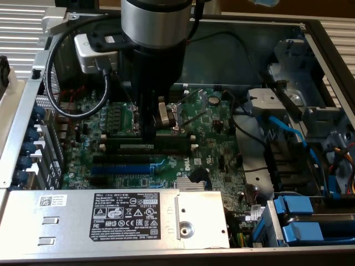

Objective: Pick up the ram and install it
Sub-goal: 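Press down the ram until it locks into place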

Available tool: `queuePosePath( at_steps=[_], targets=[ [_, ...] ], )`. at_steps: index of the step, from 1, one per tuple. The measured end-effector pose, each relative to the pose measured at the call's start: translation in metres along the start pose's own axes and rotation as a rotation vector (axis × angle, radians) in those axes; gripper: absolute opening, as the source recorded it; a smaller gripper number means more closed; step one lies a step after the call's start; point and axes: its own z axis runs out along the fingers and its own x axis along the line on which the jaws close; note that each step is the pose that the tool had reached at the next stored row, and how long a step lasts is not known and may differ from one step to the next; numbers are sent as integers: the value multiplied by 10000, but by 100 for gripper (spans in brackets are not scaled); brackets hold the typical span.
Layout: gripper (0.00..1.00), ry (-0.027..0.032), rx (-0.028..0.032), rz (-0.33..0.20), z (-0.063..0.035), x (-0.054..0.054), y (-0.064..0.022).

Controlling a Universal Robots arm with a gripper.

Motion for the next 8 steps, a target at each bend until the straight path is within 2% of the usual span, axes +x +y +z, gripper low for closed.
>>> queuePosePath(
  at_steps=[8],
  targets=[
    [11,-29,9,-38,11,-2,4]
  ],
)
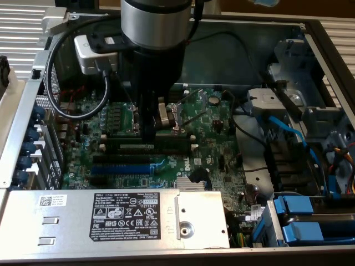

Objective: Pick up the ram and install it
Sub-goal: 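Press down the ram until it locks into place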

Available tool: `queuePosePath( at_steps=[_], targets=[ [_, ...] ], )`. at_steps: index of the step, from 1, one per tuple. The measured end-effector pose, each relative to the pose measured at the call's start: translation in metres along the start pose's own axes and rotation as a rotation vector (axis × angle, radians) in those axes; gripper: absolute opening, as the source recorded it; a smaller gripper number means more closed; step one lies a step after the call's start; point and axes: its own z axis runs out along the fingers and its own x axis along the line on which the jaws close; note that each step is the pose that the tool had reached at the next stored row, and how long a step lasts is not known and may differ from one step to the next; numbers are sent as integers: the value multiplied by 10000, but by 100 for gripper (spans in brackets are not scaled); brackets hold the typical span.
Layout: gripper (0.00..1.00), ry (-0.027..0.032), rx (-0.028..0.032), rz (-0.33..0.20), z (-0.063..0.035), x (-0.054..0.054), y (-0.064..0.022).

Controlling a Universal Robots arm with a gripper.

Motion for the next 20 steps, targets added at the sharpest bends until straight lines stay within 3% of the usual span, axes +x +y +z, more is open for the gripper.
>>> queuePosePath(
  at_steps=[20],
  targets=[
    [11,-86,15,-38,31,-1,5]
  ],
)
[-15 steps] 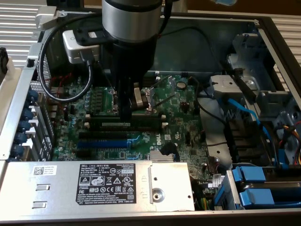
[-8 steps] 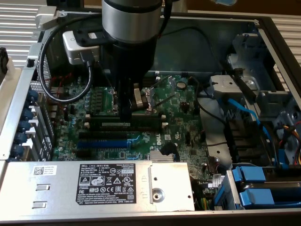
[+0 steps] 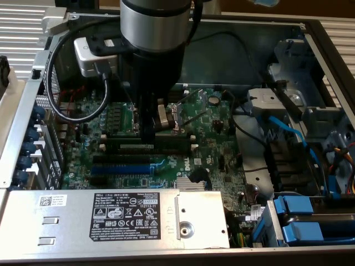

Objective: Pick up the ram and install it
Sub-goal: 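Press down the ram until it locks into place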

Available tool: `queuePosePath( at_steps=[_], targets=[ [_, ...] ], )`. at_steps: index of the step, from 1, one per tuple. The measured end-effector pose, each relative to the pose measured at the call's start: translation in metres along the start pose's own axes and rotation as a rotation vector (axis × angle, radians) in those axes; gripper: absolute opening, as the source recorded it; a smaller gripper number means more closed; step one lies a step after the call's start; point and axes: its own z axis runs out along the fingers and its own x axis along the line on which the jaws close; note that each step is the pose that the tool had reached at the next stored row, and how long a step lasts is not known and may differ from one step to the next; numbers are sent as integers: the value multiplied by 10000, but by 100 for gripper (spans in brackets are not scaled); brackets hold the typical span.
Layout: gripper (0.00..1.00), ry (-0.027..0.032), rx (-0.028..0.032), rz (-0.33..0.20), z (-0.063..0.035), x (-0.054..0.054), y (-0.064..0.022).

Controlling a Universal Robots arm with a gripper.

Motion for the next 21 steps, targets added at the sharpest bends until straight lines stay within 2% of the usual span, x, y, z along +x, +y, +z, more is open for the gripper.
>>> queuePosePath(
  at_steps=[21],
  targets=[
    [11,-55,-26,-9,43,0,0]
  ],
)
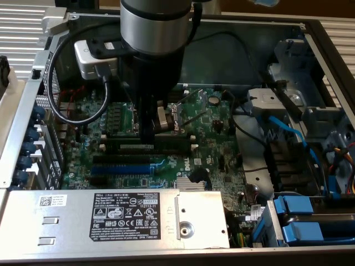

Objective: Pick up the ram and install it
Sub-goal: 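Press down the ram until it locks into place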

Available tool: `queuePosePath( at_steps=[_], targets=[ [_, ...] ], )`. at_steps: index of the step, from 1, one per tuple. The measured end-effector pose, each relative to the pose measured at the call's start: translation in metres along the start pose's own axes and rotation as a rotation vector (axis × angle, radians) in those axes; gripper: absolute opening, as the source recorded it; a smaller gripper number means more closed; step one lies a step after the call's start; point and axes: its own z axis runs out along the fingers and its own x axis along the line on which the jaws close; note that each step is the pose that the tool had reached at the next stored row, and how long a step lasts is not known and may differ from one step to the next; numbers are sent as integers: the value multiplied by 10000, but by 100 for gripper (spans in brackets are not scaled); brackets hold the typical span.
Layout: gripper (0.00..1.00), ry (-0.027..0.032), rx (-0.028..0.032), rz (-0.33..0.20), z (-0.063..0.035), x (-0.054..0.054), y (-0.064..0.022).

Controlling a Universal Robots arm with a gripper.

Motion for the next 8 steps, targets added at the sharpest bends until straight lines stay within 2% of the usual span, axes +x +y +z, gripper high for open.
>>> queuePosePath(
  at_steps=[8],
  targets=[
    [11,-18,1,-2,9,0,0]
  ],
)
